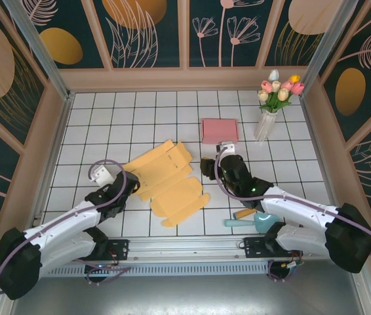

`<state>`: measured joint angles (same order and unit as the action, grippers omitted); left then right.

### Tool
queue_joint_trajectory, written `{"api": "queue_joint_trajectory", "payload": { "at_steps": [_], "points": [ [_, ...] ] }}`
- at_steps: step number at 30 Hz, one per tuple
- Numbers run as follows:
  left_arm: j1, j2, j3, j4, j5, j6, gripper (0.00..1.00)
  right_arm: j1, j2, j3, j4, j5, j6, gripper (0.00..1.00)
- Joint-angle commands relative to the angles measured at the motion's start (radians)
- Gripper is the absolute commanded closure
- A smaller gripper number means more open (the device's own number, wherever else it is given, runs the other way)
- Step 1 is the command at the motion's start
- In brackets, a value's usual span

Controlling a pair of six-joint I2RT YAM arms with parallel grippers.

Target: Fold the paper box

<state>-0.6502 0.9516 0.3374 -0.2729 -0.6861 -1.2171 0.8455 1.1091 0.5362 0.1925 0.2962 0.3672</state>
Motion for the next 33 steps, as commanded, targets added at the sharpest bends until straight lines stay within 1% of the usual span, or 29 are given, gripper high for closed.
{"api": "queue_joint_trajectory", "payload": {
  "at_steps": [1,3,5,9,13,14,16,19,20,22,24,25,27,29,31,33],
  "points": [
    [0.009,0.005,-0.029,0.070,0.057,-0.007,0.35,0.025,0.013,0.051,-0.022,0.048,-0.026,0.41],
    [0.009,0.031,-0.037,0.089,0.054,-0.020,0.34,0.034,0.018,0.056,-0.026,0.055,-0.028,0.41],
    [0.011,0.058,-0.049,0.138,0.062,-0.014,0.36,0.041,0.025,0.054,-0.025,0.061,-0.031,0.41],
    [0.012,0.103,-0.060,0.268,0.116,0.057,0.38,0.046,0.044,0.056,-0.019,0.071,-0.034,0.41],
    [0.012,0.146,-0.057,0.295,0.129,0.054,0.44,0.049,0.074,0.068,-0.019,0.072,-0.036,0.41],
    [0.011,0.156,-0.058,0.299,0.127,0.054,0.48,0.049,0.081,0.073,-0.023,0.072,-0.038,0.41],
    [0.012,0.163,-0.062,0.339,0.138,0.099,0.65,0.052,0.096,0.092,-0.034,0.071,-0.049,0.41],
    [0.011,0.131,-0.077,0.438,0.159,0.217,1.00,0.052,0.109,0.136,-0.041,0.051,-0.095,0.41],
    [0.012,0.105,-0.087,0.492,0.172,0.274,1.00,0.052,0.110,0.152,-0.032,0.046,-0.124,0.41],
    [0.012,0.041,-0.117,0.639,0.219,0.406,1.00,0.047,0.120,0.194,-0.017,0.029,-0.206,0.40],
    [0.012,-0.019,-0.146,0.790,0.245,0.528,1.00,0.044,0.143,0.261,-0.029,-0.039,-0.361,0.39],
    [0.012,-0.030,-0.149,0.856,0.258,0.588,1.00,0.042,0.157,0.298,-0.047,-0.079,-0.433,0.39],
    [0.011,-0.033,-0.141,1.016,0.338,0.754,1.00,0.041,0.188,0.387,-0.111,-0.176,-0.589,0.39],
    [0.011,-0.022,-0.152,1.166,0.414,0.851,1.00,0.037,0.221,0.478,-0.199,-0.228,-0.727,0.39],
    [0.011,-0.007,-0.127,1.206,0.489,0.937,1.00,0.031,0.252,0.574,-0.308,-0.246,-0.867,0.39],
    [0.012,0.015,-0.093,1.183,0.591,1.065,1.00,0.016,0.286,0.669,-0.432,-0.276,-1.023,0.40]
  ]
}}
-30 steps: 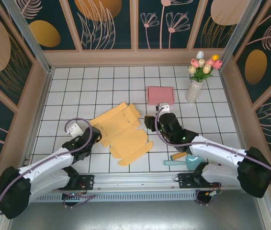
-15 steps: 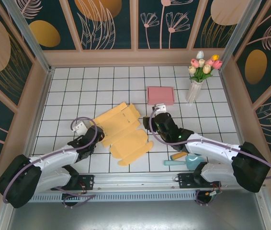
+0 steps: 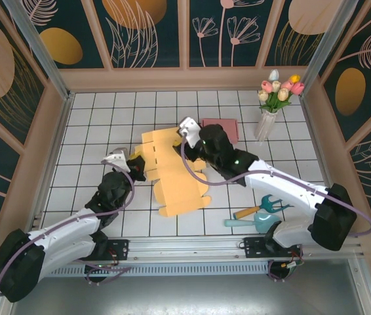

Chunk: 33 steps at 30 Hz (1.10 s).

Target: Fold the paper box

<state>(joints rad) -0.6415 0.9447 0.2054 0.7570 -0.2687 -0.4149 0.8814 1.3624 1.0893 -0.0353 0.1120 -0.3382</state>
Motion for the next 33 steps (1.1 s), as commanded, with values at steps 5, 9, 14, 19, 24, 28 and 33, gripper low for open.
{"api": "queue_joint_trajectory", "payload": {
  "at_steps": [5,9,14,19,24,28,33],
  "points": [
    [0.002,0.063,-0.038,0.365,0.250,0.420,1.00,-0.040,0.089,0.281,-0.486,-0.163,-0.645,0.41],
    [0.003,0.078,-0.057,0.412,0.295,0.427,1.00,-0.071,0.110,0.375,-0.636,-0.180,-0.719,0.41],
    [0.003,0.073,-0.075,0.440,0.289,0.416,1.00,-0.130,0.131,0.449,-0.799,-0.203,-0.744,0.41],
    [0.003,0.068,-0.095,0.473,0.313,0.411,1.00,-0.185,0.154,0.469,-0.892,-0.226,-0.757,0.43],
    [0.003,0.045,-0.106,0.475,0.308,0.407,1.00,-0.233,0.179,0.469,-0.929,-0.264,-0.762,0.46],
    [0.003,0.029,-0.109,0.472,0.301,0.405,1.00,-0.247,0.197,0.465,-0.940,-0.275,-0.773,0.49],
    [0.003,0.037,-0.106,0.468,0.257,0.406,1.00,-0.248,0.211,0.493,-0.968,-0.290,-0.772,0.55]
  ]
}}
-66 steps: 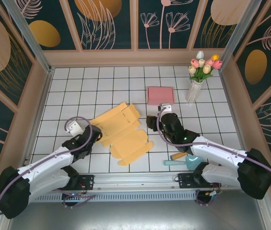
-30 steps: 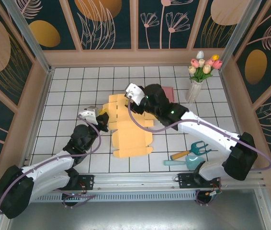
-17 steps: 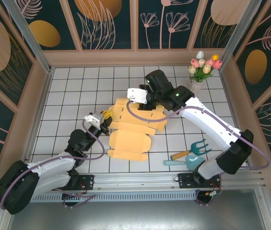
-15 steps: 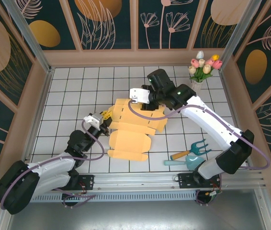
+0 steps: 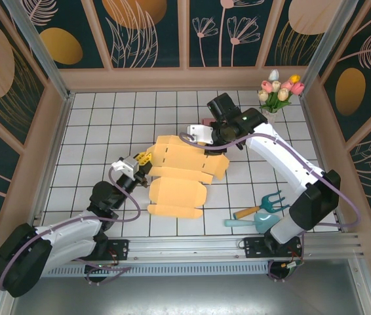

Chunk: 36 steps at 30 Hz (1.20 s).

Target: Fold the paper box

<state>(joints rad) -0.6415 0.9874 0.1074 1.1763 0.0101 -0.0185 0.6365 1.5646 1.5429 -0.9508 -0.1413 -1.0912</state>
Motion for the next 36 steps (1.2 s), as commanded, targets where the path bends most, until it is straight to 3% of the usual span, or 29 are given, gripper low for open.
{"api": "queue_joint_trajectory", "payload": {
  "at_steps": [1,5,9,11,14,18,21,26,28,30,33,34,36],
  "points": [
    [0.003,-0.004,-0.008,0.048,-0.021,0.009,1.00,-0.002,0.009,0.040,-0.051,-0.038,-0.019,0.57],
    [0.002,-0.001,-0.009,0.049,-0.030,0.009,1.00,0.001,0.000,0.034,-0.039,-0.057,-0.020,0.67],
    [0.003,-0.010,-0.013,0.049,-0.033,0.009,1.00,0.003,-0.005,0.020,-0.032,-0.048,-0.019,0.86],
    [0.003,-0.016,-0.014,0.050,-0.034,0.008,1.00,0.006,-0.008,0.011,-0.029,-0.041,-0.026,1.00],
    [0.003,-0.016,-0.002,0.026,-0.079,-0.014,0.99,0.011,-0.008,0.013,-0.023,-0.019,-0.025,1.00],
    [0.003,-0.035,0.070,-0.163,-0.363,-0.156,0.82,0.007,-0.009,0.016,-0.002,0.054,-0.014,1.00],
    [0.003,-0.052,0.166,-0.390,-0.489,-0.333,0.81,-0.002,-0.008,0.000,0.003,0.094,-0.030,1.00],
    [0.003,-0.007,0.346,-0.752,-0.443,-0.596,0.75,-0.020,0.004,-0.047,0.054,0.152,-0.046,1.00],
    [0.003,-0.010,0.375,-0.806,-0.427,-0.622,0.61,-0.032,0.017,-0.043,0.071,0.182,-0.043,1.00],
    [0.002,-0.026,0.387,-0.856,-0.498,-0.617,0.55,-0.045,0.022,-0.041,0.073,0.191,-0.044,1.00],
    [0.003,-0.072,0.382,-0.922,-0.610,-0.604,0.55,-0.064,0.019,-0.036,0.069,0.176,-0.049,1.00],
    [0.003,-0.098,0.370,-0.911,-0.594,-0.605,0.57,-0.070,0.017,-0.035,0.069,0.170,-0.050,1.00],
    [0.002,-0.134,0.349,-0.848,-0.453,-0.614,0.62,-0.069,0.009,-0.039,0.075,0.169,-0.053,1.00]
  ]
}}
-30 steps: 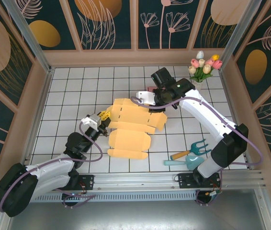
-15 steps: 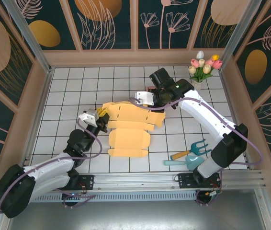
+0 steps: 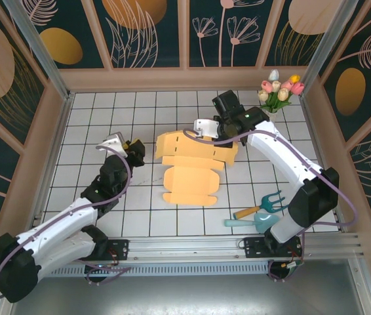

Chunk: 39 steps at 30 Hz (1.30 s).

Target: Fold the paper box

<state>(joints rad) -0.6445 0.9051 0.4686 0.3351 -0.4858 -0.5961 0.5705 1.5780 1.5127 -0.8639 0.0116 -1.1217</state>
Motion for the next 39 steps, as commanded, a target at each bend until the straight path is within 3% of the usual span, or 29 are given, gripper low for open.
{"api": "queue_joint_trajectory", "payload": {
  "at_steps": [1,4,6,8,11,17,24,30,36,39],
  "points": [
    [0.006,-0.053,-0.009,0.018,0.141,-0.060,0.66,-0.003,-0.007,-0.015,-0.006,0.017,-0.025,1.00],
    [0.000,0.014,0.019,0.094,0.398,-0.159,0.74,-0.003,-0.014,-0.031,0.003,0.029,-0.023,1.00],
    [-0.034,0.086,0.034,0.157,0.495,-0.200,0.76,-0.004,-0.017,-0.044,0.005,0.037,-0.021,1.00],
    [-0.098,0.159,0.066,0.173,0.480,-0.193,0.77,-0.005,-0.022,-0.058,0.012,0.034,-0.020,1.00],
    [-0.119,0.248,0.111,0.163,0.429,-0.181,0.77,-0.003,-0.033,-0.074,0.019,0.011,-0.018,1.00],
    [-0.101,0.374,0.230,0.055,0.320,-0.098,0.80,-0.004,-0.082,-0.142,0.058,0.007,-0.041,1.00],
    [-0.026,0.391,0.226,0.039,0.253,-0.077,0.80,-0.009,-0.133,-0.194,0.107,-0.041,-0.080,1.00],
    [-0.023,0.405,0.252,0.036,0.273,-0.065,0.80,-0.008,-0.136,-0.209,0.130,-0.058,-0.081,1.00],
    [-0.039,0.478,0.275,0.116,0.476,-0.093,0.86,-0.005,-0.118,-0.195,0.155,-0.053,-0.055,1.00],
    [-0.105,0.526,0.305,0.121,0.488,-0.094,0.86,-0.001,-0.103,-0.171,0.154,-0.056,-0.040,1.00]
  ]
}}
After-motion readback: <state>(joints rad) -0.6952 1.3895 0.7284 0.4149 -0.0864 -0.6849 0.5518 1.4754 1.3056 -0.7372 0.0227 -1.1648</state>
